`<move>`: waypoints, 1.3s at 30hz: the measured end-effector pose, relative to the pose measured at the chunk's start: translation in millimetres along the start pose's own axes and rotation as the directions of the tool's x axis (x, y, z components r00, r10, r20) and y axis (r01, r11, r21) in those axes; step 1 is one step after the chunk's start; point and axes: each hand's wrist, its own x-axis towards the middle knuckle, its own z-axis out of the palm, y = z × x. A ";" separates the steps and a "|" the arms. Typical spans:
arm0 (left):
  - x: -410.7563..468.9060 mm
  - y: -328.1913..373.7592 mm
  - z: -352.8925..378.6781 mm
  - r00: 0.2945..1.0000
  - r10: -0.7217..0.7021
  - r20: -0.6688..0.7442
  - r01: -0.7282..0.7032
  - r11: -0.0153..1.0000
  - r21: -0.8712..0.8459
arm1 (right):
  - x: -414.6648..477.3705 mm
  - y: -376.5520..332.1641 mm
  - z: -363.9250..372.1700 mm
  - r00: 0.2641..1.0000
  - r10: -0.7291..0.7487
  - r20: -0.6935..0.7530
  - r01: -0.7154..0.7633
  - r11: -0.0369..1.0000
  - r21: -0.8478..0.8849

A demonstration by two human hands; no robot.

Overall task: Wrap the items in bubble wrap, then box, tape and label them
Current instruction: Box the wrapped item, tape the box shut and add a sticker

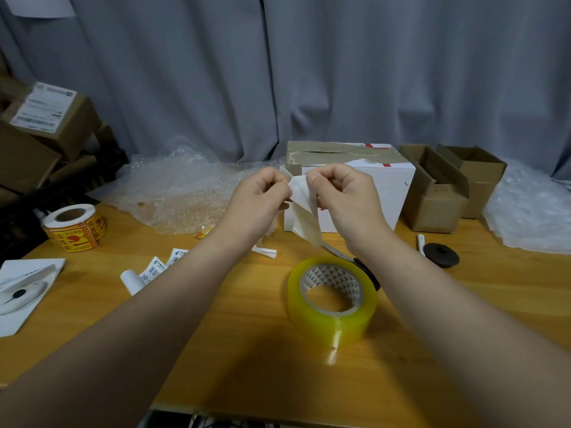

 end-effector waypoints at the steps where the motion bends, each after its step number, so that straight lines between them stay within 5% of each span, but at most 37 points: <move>1: 0.2 -1.2 -0.8 1.000 -0.002 -0.002 0.002 1.000 0.002 | 0.0 -0.2 0.4 1.000 0.012 -0.002 -0.012 1.000 0.003; 8: -0.1 -10.0 -4.3 1.000 -0.021 -0.010 0.021 1.000 0.016 | -0.3 4.2 4.0 0.996 0.074 -0.044 -0.073 0.997 0.023; 15: 2.4 -7.7 -6.5 1.000 0.006 0.008 -0.006 1.000 -0.008 | 1.1 0.6 4.5 0.996 -0.041 0.085 0.048 0.995 -0.086; 21: 8.6 -10.0 -6.9 0.996 0.093 -0.003 -0.091 0.983 0.160 | -2.1 -5.4 0.4 0.981 0.099 0.166 -0.134 0.968 0.214; 26: 10.2 -13.6 0.6 0.987 0.154 0.052 -0.163 0.945 0.283 | 0.2 2.7 -2.8 0.991 -0.005 0.137 -0.001 0.999 0.045; 34: 6.6 -14.9 5.6 0.985 0.162 0.053 -0.171 0.949 0.266 | 1.7 8.9 -4.6 0.993 0.077 0.086 -0.075 0.997 -0.024; 39: 4.7 -17.7 6.6 0.996 0.093 -0.010 -0.089 0.978 0.186 | -0.6 11.7 -0.7 0.986 0.168 -0.013 -0.166 0.981 0.098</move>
